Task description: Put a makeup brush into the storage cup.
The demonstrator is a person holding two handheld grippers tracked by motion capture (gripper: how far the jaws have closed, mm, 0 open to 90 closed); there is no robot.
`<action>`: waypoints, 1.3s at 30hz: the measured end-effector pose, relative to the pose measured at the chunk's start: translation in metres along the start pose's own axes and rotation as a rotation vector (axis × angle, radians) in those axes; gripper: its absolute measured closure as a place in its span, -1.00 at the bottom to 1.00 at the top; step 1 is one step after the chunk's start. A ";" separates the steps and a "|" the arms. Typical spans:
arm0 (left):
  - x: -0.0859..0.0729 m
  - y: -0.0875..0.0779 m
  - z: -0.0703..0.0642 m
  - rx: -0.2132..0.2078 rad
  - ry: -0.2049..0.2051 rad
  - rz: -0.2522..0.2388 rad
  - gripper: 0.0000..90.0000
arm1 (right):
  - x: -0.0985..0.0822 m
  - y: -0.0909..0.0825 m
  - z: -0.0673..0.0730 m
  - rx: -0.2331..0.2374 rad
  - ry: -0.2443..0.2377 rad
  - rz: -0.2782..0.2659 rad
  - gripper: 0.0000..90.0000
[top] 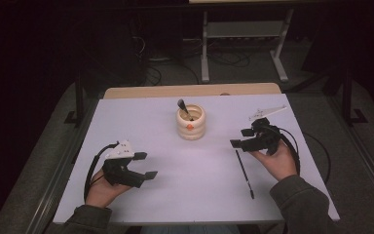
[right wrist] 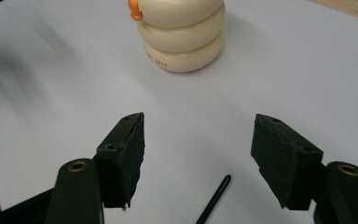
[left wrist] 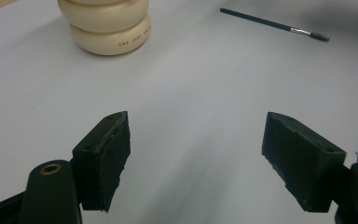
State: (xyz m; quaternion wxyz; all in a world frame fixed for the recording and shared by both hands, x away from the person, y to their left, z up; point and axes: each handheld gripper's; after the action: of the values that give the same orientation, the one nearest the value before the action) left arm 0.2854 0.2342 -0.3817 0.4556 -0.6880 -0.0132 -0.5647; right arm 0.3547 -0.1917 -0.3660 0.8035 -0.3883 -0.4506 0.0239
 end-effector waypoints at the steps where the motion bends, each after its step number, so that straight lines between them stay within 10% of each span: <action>1: 0.000 0.000 0.000 0.000 0.001 0.003 -0.48 | -0.001 0.000 0.000 -0.002 0.011 0.005 -0.24; 39: 0.001 0.001 -0.002 -0.003 -0.006 0.003 -0.48 | -0.041 -0.009 0.008 -0.024 0.036 0.024 -0.12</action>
State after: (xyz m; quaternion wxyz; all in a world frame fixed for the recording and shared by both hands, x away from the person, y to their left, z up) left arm 0.2845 0.2322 -0.3815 0.4553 -0.6905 -0.0124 -0.5619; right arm 0.3217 -0.2088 -0.3863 0.8064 -0.4036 -0.4317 0.0214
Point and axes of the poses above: each handheld gripper's, and its own axes: y roughly forward along the jaws, x roughly out of its top, z roughly to its left, and after that the axes turned 10 degrees about x, right-handed
